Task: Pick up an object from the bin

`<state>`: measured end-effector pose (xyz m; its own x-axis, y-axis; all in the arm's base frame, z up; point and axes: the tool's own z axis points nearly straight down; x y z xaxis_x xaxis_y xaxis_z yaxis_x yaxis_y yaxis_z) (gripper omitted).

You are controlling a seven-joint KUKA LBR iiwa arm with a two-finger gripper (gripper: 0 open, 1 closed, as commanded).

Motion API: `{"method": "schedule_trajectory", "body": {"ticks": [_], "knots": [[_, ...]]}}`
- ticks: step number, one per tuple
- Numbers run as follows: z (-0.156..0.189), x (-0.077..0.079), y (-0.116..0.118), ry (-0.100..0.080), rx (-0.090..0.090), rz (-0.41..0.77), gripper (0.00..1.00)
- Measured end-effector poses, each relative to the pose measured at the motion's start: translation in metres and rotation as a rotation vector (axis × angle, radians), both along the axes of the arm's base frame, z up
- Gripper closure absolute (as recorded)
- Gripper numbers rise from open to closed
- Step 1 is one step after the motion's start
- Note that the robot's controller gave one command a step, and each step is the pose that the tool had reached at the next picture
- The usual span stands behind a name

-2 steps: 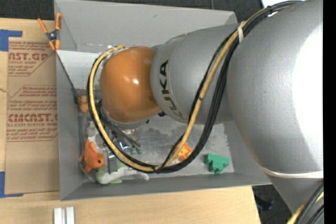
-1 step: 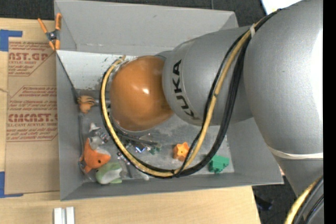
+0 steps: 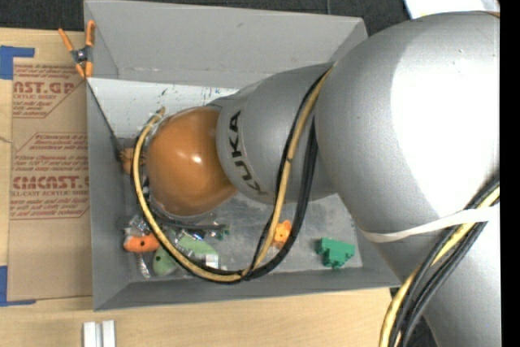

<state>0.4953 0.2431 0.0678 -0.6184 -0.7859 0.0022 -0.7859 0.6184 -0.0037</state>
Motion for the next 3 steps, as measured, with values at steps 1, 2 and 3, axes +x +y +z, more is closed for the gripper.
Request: {"method": "schedule_trajectory", "body": {"ticks": [1,2,3], "knots": [[0.0031,-0.0136,-0.0400,-0.012,0.013,-0.011,1.00],[0.0031,-0.0137,-0.0400,-0.012,0.013,-0.011,1.00],[0.0044,-0.0135,-0.0397,-0.013,0.014,-0.011,1.00]]}}
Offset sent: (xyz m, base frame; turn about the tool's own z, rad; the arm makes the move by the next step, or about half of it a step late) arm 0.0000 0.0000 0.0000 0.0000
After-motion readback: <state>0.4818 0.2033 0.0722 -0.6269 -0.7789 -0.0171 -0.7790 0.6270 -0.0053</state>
